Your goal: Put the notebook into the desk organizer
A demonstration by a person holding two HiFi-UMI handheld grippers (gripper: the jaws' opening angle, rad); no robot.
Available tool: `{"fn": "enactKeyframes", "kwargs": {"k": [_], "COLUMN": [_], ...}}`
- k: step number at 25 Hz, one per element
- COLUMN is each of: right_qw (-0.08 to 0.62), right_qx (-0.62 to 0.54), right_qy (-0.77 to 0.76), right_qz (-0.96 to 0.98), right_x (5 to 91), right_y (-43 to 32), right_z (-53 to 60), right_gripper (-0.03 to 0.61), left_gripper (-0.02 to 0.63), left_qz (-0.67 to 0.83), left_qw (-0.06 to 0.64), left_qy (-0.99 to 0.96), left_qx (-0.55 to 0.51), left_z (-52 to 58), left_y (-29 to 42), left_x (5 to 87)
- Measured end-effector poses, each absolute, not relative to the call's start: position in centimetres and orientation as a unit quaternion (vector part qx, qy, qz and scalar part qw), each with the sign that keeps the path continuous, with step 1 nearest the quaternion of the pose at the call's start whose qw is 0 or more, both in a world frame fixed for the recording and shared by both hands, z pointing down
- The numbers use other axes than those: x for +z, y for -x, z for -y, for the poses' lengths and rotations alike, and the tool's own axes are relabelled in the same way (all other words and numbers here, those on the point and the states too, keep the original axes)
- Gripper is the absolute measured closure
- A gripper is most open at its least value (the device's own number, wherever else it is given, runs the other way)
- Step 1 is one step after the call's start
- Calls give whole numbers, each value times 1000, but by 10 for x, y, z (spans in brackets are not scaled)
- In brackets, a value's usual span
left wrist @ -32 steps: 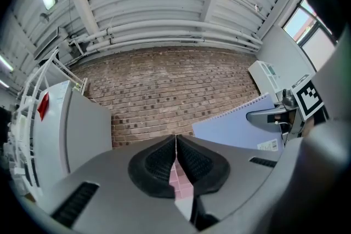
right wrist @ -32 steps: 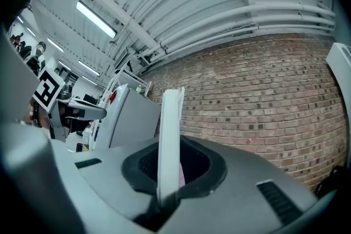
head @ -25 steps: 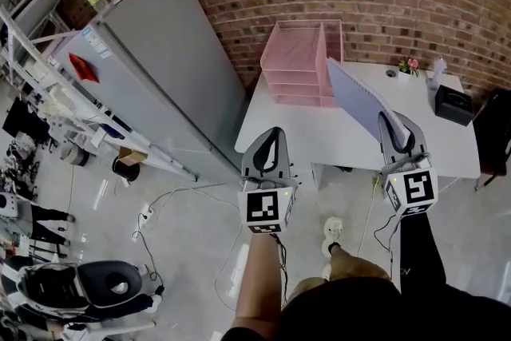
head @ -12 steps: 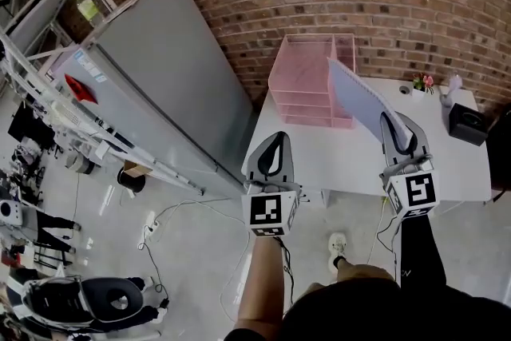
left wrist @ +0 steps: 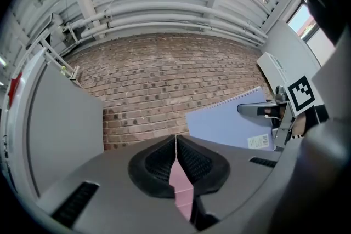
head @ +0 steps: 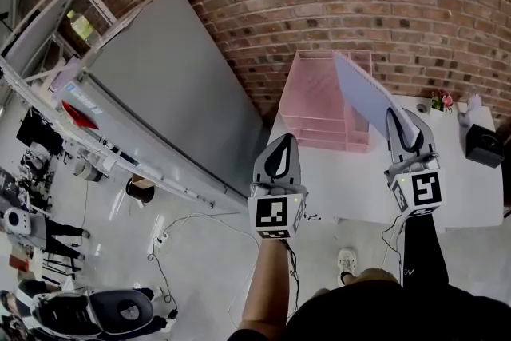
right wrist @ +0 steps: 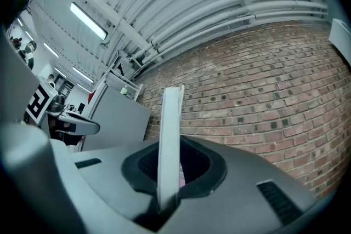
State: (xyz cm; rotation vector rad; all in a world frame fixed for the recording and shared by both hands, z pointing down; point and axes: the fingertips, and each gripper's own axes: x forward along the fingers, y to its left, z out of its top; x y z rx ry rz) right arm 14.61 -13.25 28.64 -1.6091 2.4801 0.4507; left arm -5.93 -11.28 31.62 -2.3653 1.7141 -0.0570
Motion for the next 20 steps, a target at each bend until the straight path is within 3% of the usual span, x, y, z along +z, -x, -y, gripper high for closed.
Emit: {"fn": "enactKeyframes", "kwargs": {"k": [20], "right_qw": [84], "right_qx": [143], "right_qy": [528], "right_qz": [-833], "right_x": [285], "right_y": [-135], "right_z": [223], "right_gripper": [537], "left_gripper": [594], "left_qz": [-588], "left_qw": [101], "left_qy": [802], "left_qx": [-15], "left_z": [197], "left_y": [64], "left_x": [319]}}
